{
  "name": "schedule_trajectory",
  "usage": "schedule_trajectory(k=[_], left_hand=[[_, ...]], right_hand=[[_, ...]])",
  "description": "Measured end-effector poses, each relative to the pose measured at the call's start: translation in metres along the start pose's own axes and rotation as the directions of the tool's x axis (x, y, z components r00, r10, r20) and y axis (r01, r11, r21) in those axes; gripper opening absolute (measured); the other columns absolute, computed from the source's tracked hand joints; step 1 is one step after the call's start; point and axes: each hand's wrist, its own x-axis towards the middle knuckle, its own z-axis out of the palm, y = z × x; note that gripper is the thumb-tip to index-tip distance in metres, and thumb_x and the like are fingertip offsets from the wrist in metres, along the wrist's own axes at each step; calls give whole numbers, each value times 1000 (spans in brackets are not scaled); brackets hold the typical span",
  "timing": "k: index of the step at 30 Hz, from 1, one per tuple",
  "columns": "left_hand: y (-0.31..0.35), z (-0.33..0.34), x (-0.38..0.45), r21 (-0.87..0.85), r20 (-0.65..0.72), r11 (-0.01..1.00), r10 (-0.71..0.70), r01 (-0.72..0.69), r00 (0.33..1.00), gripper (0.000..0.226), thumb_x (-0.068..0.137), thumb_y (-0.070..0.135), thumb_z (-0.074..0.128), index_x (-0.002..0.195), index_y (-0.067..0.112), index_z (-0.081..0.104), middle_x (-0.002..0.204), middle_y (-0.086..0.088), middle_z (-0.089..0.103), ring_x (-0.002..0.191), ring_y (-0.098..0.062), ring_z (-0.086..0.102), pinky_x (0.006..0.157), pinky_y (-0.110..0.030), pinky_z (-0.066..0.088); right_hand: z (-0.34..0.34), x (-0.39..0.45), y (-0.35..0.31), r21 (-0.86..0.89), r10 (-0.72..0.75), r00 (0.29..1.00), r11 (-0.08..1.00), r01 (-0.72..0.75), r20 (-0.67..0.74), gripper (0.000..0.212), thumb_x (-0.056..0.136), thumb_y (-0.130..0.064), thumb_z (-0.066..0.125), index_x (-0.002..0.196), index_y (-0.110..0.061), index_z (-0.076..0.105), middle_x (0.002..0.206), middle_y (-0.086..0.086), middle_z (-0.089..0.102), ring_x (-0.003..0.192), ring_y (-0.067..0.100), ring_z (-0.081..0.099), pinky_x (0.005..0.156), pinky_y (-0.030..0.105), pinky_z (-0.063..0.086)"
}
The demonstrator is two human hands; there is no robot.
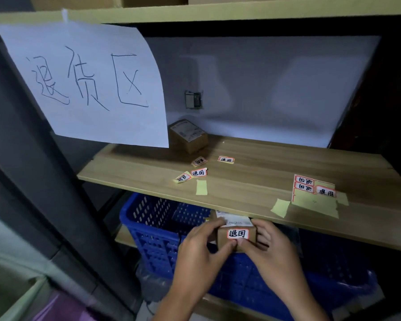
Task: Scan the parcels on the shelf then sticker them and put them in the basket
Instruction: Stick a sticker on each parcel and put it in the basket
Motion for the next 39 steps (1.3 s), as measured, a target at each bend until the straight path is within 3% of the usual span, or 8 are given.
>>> schedule_trajectory(k=[6,14,18,21,24,28,33,39], left_hand=[[-14,9,21,69,40,997,-25,22,999,52,89,35,83,137,41,64,132,36,63,122,8,61,102,-26,55],[-23,30,27,207,24,978,1,-6,1000,55,84,42,77,131,59,54,129,63,39,126,31,41,97,10,27],[-1,20,39,90,-201,995,57,-40,978,31,80,43,72,109,51,68,106,36,72,92,9,72,81,-5,52],[13,11,73,-106,-321,994,-42,8,946,20,88,26,81,102,41,78,100,14,81,90,-4,78,82,-24,62],[27,-2,110,-229,-327,973,-115,40,938,21,96,8,74,107,25,78,103,10,82,92,-1,77,80,-21,62],[26,-13,153,-244,-297,960,-210,138,932,23,103,17,66,124,25,69,112,13,77,98,14,70,76,-3,52],[-7,-24,216,-186,-248,952,-285,244,926,21,105,31,61,123,38,71,117,8,79,109,-14,76,92,-39,61],[-26,-25,286,-31,-246,950,-309,311,919,33,107,27,50,137,23,64,135,-4,72,126,-27,66,101,-37,50]], right_hand=[[17,21,20,-20,52,993,998,-54,-102,44,75,-4,86,95,-31,59,103,-12,77,95,-4,73,78,10,56],[29,21,29,-527,-172,963,849,39,-206,65,60,-25,91,100,-34,41,91,-2,75,73,25,75,51,28,53],[10,24,24,-457,-183,966,886,81,-183,67,45,-20,96,87,-43,48,66,-4,69,55,18,71,58,22,49],[3,33,-7,-337,-258,940,925,174,-223,23,68,-47,65,90,-50,58,71,-27,69,66,2,71,62,20,56],[6,78,-42,-131,-213,964,972,194,-158,38,70,-52,53,108,-50,59,99,-30,73,93,-3,72,85,22,56],[22,170,-64,-83,-186,982,979,187,23,43,80,-42,58,123,-34,61,123,-13,71,118,10,66,102,34,51],[57,264,-96,-68,-86,989,993,95,121,53,99,-32,58,149,-22,43,147,2,56,129,24,58,95,33,48],[89,321,-107,-294,-63,991,951,96,117,38,101,-40,53,124,-13,67,123,15,71,117,35,66,93,32,51]])
